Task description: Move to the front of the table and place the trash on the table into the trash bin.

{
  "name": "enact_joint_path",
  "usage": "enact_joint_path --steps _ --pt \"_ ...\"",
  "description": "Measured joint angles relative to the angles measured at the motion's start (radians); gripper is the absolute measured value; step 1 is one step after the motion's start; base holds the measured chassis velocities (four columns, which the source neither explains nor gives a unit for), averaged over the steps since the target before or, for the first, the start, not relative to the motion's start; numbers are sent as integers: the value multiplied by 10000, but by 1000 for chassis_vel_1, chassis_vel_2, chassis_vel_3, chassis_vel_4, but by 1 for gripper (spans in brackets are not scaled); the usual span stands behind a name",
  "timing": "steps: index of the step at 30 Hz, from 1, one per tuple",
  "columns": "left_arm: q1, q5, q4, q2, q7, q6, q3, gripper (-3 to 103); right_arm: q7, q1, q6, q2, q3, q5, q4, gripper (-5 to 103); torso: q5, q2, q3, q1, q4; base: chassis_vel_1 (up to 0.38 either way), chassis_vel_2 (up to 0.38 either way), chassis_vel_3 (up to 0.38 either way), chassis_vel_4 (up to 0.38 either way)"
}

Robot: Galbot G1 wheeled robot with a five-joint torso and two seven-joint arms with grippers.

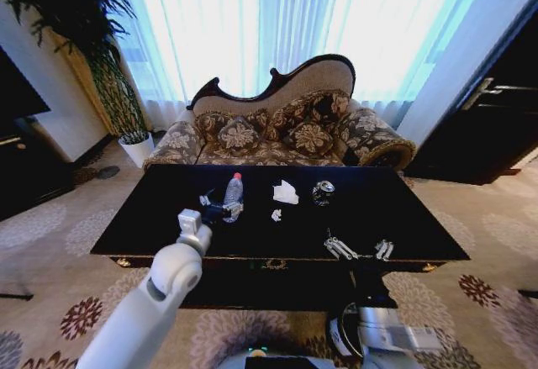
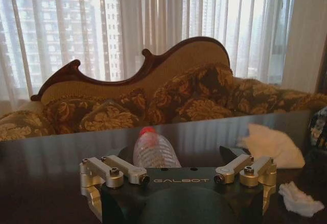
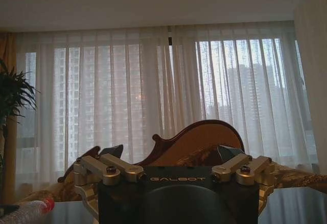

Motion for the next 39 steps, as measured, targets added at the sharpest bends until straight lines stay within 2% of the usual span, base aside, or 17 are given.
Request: enact_joint_path --steps 6,15,16,23,24,27,29,32,33,36,38,39 --pt "-133 358 543 -294 64 -118 275 100 -41 -70 21 43 11 -14 0 100 0 0 0 1 0 0 0 0 0" --pt "262 695 606 -605 113 -201 438 100 -52 -93 57 86 28 -25 0 100 0 0 0 0 0 0 0 0 0" --pt "326 759 629 -614 135 -244 439 103 -56 -91 57 82 28 -26 0 100 0 0 0 0 0 0 0 0 0" --pt "440 881 878 -680 244 -470 413 99 -108 -62 57 76 -1 -25 0 100 -1 0 0 0 -1 0 0 0 0" --pt "451 881 885 -685 257 -494 405 97 -113 -61 57 76 -2 -26 0 100 -1 0 0 1 0 0 0 0 0" --pt "530 871 848 -685 287 -561 378 82 -120 -61 67 71 6 -22 0 100 -1 0 0 0 0 0 0 0 0" --pt "566 871 811 -683 299 -590 368 82 -120 -61 77 71 9 -21 0 100 -1 0 0 0 0 0 0 0 0" --pt "780 938 648 -667 393 -749 266 66 -125 -52 102 73 9 -20 1 100 -1 0 0 0 -1 0 0 0 0" --pt "780 938 648 -667 393 -749 266 66 -125 -52 102 73 9 -20 1 100 -1 0 0 0 -1 0 0 0 0" --pt "1158 1077 413 -610 555 -988 86 52 -136 -21 102 67 5 1 1 100 -1 0 0 0 -1 0 0 0 0" --pt "1279 1144 336 -593 612 -1078 17 52 -147 -13 102 59 4 21 1 100 -1 0 0 0 -1 0 0 0 0" --pt "1518 1271 183 -569 742 -1261 -113 48 -193 3 102 46 -4 72 1 100 -1 0 0 0 -1 0 0 0 0"
